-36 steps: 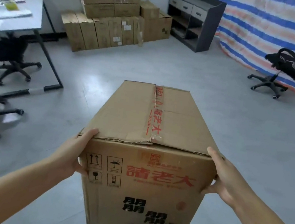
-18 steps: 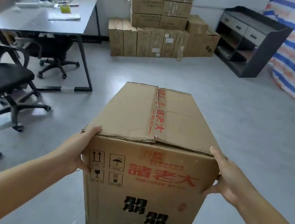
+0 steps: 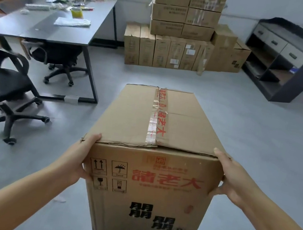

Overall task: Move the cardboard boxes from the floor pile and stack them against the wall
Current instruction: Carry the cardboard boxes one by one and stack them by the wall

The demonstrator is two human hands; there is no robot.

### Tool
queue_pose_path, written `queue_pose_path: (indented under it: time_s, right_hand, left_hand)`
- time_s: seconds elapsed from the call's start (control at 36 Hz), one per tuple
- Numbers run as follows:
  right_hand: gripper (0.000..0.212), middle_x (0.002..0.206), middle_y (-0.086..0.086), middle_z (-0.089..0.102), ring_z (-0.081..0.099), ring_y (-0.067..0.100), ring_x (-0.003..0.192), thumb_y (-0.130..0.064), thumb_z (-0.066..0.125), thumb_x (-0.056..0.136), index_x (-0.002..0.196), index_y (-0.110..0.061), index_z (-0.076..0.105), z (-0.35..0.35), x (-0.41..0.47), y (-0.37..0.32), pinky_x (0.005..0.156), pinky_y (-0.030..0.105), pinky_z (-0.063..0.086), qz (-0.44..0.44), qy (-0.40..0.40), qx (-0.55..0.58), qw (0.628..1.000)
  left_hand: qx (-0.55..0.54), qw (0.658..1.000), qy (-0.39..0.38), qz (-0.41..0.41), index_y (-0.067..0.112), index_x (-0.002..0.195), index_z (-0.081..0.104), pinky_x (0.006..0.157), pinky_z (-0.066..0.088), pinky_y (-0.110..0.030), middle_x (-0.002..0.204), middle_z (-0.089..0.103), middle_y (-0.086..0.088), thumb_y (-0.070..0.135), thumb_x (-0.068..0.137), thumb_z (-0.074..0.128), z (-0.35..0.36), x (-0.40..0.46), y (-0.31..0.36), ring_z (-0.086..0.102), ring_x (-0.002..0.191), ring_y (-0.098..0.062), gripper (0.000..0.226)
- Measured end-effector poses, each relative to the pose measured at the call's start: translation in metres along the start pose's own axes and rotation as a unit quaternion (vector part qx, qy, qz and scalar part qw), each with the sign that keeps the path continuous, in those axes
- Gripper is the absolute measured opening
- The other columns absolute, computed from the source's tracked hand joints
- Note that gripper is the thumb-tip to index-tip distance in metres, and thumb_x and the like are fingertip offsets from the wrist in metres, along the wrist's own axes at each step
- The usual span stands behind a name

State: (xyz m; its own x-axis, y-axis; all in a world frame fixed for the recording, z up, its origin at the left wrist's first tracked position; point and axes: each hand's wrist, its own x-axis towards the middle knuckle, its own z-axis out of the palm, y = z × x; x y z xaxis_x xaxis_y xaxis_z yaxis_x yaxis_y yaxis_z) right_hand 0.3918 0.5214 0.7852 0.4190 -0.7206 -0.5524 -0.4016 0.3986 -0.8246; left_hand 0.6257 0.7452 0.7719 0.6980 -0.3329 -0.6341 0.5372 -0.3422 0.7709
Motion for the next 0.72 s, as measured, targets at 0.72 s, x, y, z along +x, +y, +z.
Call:
queue_pose_path:
  time_s: [0.72]
  right_hand:
    - [0.029, 0.117, -0.002, 0.058, 0.054, 0.021, 0.106, -0.045, 0.042, 0.098, 0.117, -0.029, 0.058, 0.187, 0.337, -0.237, 0.069, 0.058, 0.056, -0.007, -0.030, -0.021, 0.999]
  left_hand:
    - [-0.017, 1.000, 0.015, 0.017, 0.031, 0.119, 0.052, 0.077, 0.049, -0.061, 0.108, 0.056, 0.006, 0.039, 0.094, 0.052, 0.011, 0.340, 0.282, 0.051, 0.091, -0.014, 0.026]
